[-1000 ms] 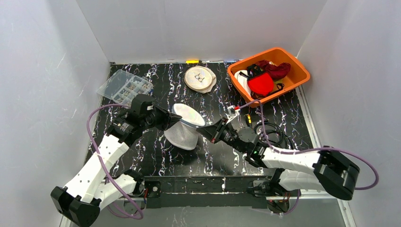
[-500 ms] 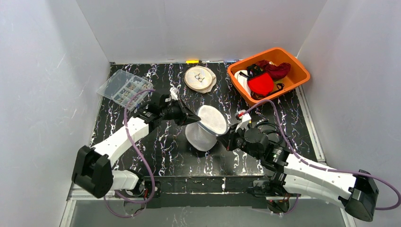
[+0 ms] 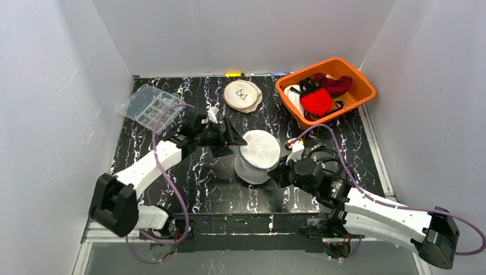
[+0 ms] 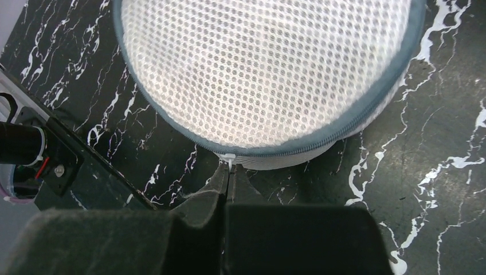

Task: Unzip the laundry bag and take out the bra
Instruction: Unzip the laundry bag at the center of the board.

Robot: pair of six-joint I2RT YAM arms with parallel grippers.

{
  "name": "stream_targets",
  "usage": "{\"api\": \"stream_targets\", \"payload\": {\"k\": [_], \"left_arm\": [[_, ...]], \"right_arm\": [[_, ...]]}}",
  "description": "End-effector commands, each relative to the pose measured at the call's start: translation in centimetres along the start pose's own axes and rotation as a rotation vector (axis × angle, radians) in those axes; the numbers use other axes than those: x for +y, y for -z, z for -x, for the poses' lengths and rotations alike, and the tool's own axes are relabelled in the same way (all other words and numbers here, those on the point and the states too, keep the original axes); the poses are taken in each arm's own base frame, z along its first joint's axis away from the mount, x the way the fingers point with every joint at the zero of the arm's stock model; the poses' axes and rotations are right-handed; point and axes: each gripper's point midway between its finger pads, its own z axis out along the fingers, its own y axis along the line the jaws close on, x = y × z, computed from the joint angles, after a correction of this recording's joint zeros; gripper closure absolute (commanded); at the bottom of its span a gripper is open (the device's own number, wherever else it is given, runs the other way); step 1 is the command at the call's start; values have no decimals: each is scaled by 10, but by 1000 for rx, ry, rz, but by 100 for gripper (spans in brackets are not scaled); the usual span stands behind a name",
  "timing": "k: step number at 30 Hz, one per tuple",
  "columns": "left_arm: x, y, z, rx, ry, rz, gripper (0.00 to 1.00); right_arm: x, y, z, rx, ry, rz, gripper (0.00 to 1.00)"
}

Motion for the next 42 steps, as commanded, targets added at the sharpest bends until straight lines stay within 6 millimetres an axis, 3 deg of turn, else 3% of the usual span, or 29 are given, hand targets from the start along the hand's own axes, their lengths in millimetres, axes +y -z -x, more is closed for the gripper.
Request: {"api": "stream_targets", "payload": {"k": [1,5,12,16,23,31,35,42], "left_arm": [[36,38,-27,-69,45,166,17],[47,53,-50,-139,139,181,16],[28,66,-62,-212,131,156,15],[19,59,-69,-196,122,143,15],[27,45,-81,-173,159,158,20],[32,36,-64,-243,150,196,26],[33,25,-58,-235,137,233,33],[33,20,-48,-273,114,243,61]], "right_arm": [[16,-9,8,-47,-35,62,99],[31,-16,9,-58,-53,105,99],[65,-26,14,-67,-17,178,99],[86,-31,17,-71,8,224,99],[112,-37,27,-109,29,286,99],[122,-36,19,-95,51,325,99],[119,-31,19,-98,46,316,99],[111,-25,21,-111,40,283,99]]}}
